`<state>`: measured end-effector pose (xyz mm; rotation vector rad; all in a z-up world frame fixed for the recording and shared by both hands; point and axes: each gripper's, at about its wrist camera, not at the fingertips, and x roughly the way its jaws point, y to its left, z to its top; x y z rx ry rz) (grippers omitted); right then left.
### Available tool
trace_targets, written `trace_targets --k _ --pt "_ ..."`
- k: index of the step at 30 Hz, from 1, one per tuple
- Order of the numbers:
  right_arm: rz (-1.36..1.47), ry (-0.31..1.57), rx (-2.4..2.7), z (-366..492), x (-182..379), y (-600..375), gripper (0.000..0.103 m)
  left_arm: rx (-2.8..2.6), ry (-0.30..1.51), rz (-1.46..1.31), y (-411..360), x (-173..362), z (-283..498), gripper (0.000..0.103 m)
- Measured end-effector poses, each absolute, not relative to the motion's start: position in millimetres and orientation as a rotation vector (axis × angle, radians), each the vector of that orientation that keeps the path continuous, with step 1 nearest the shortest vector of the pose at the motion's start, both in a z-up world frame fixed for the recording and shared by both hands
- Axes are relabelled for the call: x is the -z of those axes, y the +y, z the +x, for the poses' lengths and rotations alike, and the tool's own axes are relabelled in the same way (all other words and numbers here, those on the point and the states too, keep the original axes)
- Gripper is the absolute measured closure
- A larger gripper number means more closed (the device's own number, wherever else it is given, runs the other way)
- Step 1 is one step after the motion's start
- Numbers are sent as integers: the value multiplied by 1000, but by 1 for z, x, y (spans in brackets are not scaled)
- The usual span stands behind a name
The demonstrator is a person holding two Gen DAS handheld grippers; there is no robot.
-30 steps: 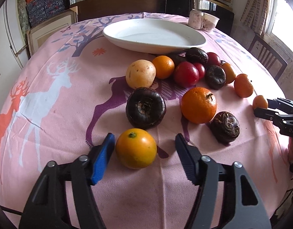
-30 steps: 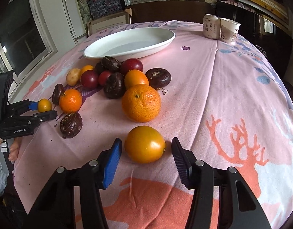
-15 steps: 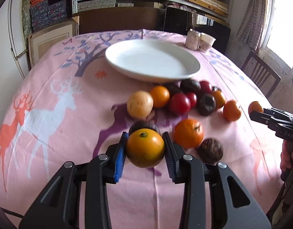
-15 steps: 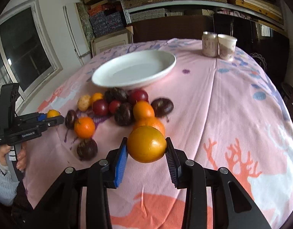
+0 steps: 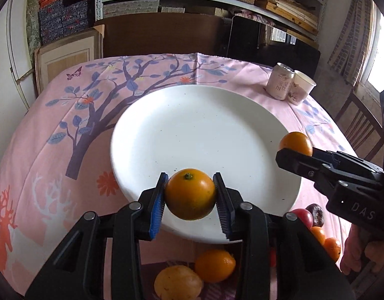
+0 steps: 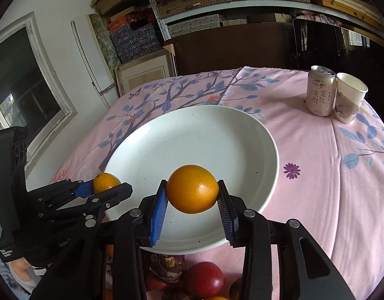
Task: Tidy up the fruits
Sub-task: 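Carry both oranges onto the white plate and open both grippers, then grasp a dark brown fruit with the left gripper while the right gripper grasps a large orange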
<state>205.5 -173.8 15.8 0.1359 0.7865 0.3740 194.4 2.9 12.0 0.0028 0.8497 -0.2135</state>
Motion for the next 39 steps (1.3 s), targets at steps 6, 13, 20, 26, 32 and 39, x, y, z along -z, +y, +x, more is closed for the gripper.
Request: trace_targets --k 6,13,20,26,32,39 --pt "155 796 -387 204 -6 -177 60 220 850 11 7 -2 194 47" --pt "177 655 -364 162 -35 -199 55 192 769 -58 36 -22 166 42" --pt "248 637 -276 81 -2 -243 41 139 724 -90 67 -7 79 17" --pt "258 614 -293 47 4 -248 31 199 753 -49 63 6 38 9" --pt "261 631 -276 42 7 -250 28 202 833 18 49 18 48 8" --pt "301 675 -257 46 15 -258 28 213 931 32 44 34 61 8"
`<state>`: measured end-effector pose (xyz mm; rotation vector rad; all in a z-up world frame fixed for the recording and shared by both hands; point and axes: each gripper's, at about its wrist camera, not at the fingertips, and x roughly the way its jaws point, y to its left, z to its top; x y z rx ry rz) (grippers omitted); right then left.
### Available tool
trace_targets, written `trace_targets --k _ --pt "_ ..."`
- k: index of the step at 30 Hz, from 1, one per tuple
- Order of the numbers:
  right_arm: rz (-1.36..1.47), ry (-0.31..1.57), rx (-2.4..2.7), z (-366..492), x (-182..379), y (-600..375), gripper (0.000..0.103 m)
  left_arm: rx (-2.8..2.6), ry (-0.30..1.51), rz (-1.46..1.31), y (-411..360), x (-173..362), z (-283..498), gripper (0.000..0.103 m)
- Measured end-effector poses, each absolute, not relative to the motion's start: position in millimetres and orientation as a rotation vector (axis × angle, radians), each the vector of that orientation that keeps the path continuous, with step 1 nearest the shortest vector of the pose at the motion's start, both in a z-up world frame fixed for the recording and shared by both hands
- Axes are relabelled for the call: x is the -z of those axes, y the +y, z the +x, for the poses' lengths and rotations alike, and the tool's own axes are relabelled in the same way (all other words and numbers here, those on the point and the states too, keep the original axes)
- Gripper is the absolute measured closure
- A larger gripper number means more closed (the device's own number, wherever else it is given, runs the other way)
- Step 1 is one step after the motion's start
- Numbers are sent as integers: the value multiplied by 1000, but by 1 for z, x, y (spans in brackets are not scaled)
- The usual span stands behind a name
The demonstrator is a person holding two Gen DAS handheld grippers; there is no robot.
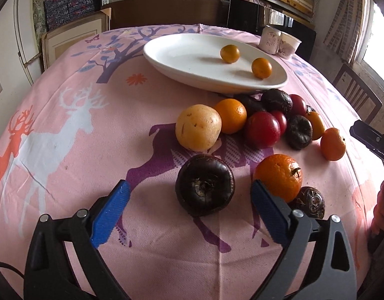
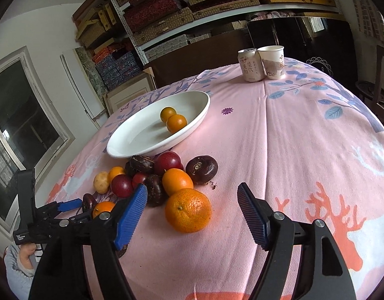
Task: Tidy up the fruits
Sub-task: 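Grasp a dark brown fruit with the left gripper while the right gripper grasps a large orange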
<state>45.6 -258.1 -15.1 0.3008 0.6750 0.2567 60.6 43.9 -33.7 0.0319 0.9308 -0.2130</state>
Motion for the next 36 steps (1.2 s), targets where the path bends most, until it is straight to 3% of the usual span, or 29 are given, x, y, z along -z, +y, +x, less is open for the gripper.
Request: trace_targets --k 10,19,21,24,27,29,36 --pt "299 721 -245 47 21 -256 26 260 908 24 40 30 59 60" --pt "182 846 -270 46 29 -236 31 278 909 -11 44 30 60 60" --pt "142 878 -273 50 32 -227 40 278 909 -11 44 30 60 61" --pt "149 907 -278 56 37 -224 44 277 909 -11 44 30 60 60" --pt "174 886 -242 67 39 -227 45 277 911 -10 44 31 60 60" --pt "164 879 -260 70 39 -223 56 278 910 -12 44 31 60 60" --pt "261 775 -330 57 24 -238 57 284 831 -60 52 13 52 61"
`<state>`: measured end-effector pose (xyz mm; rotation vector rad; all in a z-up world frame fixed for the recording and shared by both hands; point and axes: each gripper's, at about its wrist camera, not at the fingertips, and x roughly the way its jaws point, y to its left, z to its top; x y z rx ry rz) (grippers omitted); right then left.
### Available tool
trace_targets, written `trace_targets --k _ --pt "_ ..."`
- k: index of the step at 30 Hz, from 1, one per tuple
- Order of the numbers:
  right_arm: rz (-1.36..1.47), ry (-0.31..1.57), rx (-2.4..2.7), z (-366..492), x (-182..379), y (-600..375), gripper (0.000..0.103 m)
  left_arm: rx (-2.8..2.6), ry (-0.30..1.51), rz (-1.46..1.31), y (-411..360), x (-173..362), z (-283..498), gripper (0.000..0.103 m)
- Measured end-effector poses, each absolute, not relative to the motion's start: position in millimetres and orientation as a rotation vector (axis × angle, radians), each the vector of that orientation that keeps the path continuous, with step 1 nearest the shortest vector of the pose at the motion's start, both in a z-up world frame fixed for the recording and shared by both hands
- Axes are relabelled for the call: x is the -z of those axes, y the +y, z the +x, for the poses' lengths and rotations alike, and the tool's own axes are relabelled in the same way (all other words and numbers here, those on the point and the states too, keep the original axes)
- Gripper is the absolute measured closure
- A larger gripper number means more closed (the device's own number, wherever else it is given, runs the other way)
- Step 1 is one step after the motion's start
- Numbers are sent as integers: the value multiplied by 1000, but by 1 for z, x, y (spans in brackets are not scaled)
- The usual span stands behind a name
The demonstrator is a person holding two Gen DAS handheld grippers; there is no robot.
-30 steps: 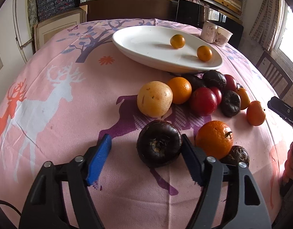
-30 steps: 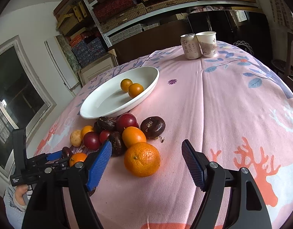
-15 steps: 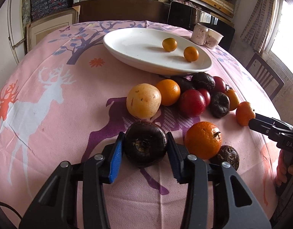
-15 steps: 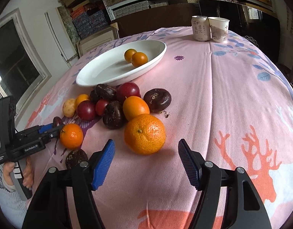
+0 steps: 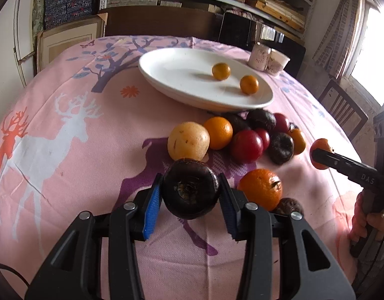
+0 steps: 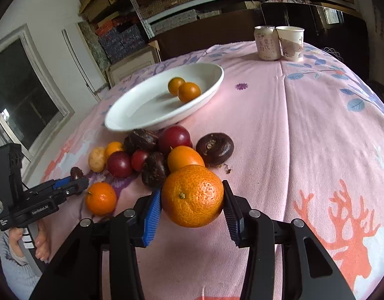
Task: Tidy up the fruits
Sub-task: 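Grasp a dark brown fruit with the left gripper while the right gripper grasps a large orange, then lower the dark fruit and large orange onto the plate, open both grippers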
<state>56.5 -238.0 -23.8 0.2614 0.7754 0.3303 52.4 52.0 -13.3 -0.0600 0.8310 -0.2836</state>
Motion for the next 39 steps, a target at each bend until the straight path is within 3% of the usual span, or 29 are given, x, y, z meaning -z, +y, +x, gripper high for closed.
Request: trace_targets --k 8,19,21,23,27,29,39 --pt "300 656 -357 100 -36 -227 57 246 701 -27 28 -56 102 61" --pt "209 751 -382 177 -10 -168 55 247 811 -13 4 -7 166 60" --pt "228 762 -382 180 -7 -171 54 233 799 3 4 -8 167 55" --pt "237 749 -387 178 -8 -174 50 233 784 1 5 -10 164 41" --pt "219 695 -368 164 -15 -178 48 204 732 46 7 -14 153 35" --pt "228 666 -357 155 -17 -187 44 179 709 53 13 -15 146 27" --pt "304 639 -237 86 4 -238 20 123 759 -58 61 4 91 22"
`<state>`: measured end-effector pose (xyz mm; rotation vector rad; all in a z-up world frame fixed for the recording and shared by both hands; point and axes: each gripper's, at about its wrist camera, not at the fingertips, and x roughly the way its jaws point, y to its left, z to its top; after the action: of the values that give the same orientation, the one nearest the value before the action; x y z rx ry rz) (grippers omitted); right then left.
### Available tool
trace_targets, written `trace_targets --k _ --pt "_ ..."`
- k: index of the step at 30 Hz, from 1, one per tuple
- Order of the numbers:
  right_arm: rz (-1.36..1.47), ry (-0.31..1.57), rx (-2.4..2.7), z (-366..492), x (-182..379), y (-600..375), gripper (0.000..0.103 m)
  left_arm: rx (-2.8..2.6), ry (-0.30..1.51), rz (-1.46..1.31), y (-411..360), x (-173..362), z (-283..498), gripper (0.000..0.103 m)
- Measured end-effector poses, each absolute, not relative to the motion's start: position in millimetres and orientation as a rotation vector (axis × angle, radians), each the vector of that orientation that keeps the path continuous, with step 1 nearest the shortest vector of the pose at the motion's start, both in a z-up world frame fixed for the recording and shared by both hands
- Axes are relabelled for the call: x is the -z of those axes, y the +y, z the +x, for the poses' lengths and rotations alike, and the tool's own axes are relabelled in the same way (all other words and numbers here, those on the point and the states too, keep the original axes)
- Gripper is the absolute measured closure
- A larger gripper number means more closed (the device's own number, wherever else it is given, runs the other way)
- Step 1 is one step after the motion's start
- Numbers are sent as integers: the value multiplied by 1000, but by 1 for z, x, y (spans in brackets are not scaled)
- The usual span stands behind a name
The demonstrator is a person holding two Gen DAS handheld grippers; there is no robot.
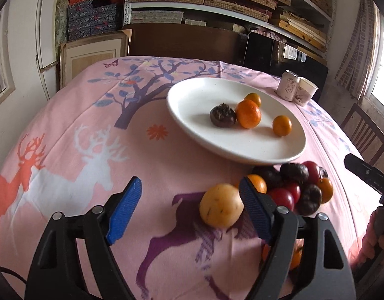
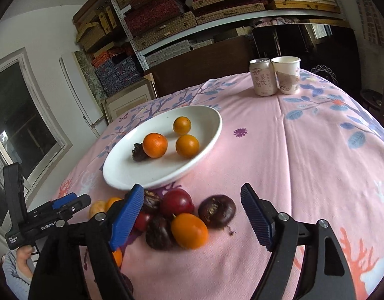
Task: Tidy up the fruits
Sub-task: 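Lower the dark fruit and large orange onto the plate, open both grippers, then grasp the pale yellow round fruit with the left gripper while the right gripper grasps an orange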
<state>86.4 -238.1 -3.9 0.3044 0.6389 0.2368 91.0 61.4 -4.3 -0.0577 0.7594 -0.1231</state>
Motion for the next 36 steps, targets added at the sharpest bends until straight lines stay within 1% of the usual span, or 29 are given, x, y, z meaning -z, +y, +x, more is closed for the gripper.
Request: trace_targets --k 1,2,6,11,16,24,25,27,29,31,36 --pt "321 641 -233 83 6 -242 20 116 764 -63 64 7 86 15" --pt "337 640 -233 81 6 -245 20 112 766 -69 66 8 83 15" --pt "343 636 -223 80 8 -247 20 127 766 -47 60 9 80 15" --pt "325 652 -224 80 10 -242 19 147 806 26 45 18 84 15" --pt "304 663 -233 81 11 -236 16 124 858 9 48 26 97 14" --pt "285 677 -229 81 13 -232 16 124 868 14 47 28 103 13" --pt "286 679 -228 82 13 -233 16 125 865 11 49 27 103 14" --pt "287 686 -226 82 15 -233 16 109 858 18 53 26 103 21" --pt "290 695 -222 83 16 -233 16 78 867 17 58 27 105 38" --pt "295 702 -219 84 17 -234 16 78 893 -25 66 31 109 42" --pt "296 710 -221 85 19 -233 15 119 891 -21 61 32 113 43"
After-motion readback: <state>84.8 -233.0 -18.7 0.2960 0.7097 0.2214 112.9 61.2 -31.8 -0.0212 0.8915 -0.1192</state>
